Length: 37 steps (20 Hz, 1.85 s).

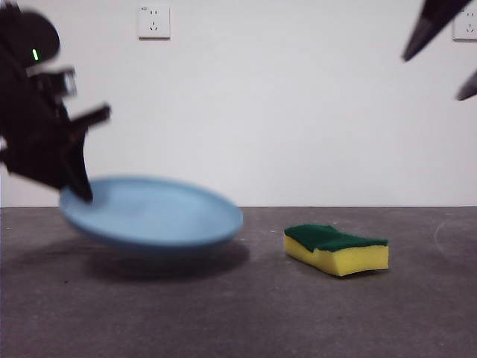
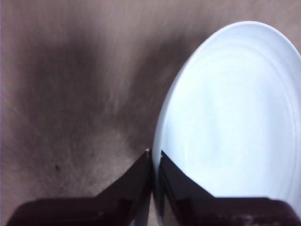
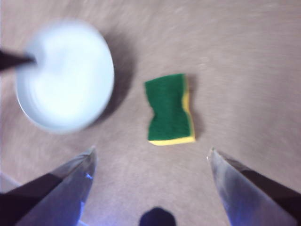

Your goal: Pick up the plate,pick up the cloth,clean the plate with the cloth

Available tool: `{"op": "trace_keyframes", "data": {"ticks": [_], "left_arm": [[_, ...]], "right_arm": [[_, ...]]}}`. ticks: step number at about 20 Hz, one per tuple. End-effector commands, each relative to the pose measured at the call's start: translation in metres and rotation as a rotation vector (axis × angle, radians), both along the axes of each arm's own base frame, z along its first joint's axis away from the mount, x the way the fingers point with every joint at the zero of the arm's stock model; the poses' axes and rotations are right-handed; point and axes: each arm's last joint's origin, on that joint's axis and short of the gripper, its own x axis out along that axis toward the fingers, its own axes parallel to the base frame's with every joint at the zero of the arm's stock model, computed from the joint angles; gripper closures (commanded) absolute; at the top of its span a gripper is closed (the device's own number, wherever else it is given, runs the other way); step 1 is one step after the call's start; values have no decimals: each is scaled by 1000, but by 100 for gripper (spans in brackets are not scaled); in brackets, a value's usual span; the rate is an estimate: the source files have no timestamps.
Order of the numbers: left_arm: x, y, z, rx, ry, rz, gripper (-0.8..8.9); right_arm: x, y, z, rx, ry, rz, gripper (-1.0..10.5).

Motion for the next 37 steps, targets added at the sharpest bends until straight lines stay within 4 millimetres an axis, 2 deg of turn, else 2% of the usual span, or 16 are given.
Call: {"op": "trace_keyframes", "data": {"ticks": [1,3,6,11,16,19,20,23,25,27,29,33,37], "left_arm": [[-15,2,26,-5,-76,-14,821],[-30,5,47,-13,-136,-14,821],[-50,8,70,-23,-198,-13,821],[-75,13,87,-26,-221,-22,821],[-81,14,86,-10,-189,-33,821],[-81,14,86,-9,-185,-33,821],[-81,14,86,-8,-184,-33,821],[-81,13,86,-7,-185,-35,821],[-81,13,86,-3,-186,-34,821],[-80,14,86,34,-195,-2,821],[-77,12,83,88,-202,35,821],[-62,3,69,102,-160,12,821],[-52,-21,53,89,-107,-48,821]], "right_arm": [[21,19,-3,-95,14,72,541],[37,36,-8,-180,22,111,542],[62,64,-28,-309,54,167,541],[91,96,-75,-373,95,247,582],[106,106,-117,-409,193,271,582],[111,108,-135,-424,228,280,583],[113,109,-139,-425,232,281,604],[114,110,-144,-432,237,284,821],[115,111,-144,-428,225,282,963],[115,110,-142,-425,223,280,963],[110,113,-130,-415,190,288,963],[90,116,-78,-332,63,252,963],[58,109,-17,-242,-119,241,963]]}}
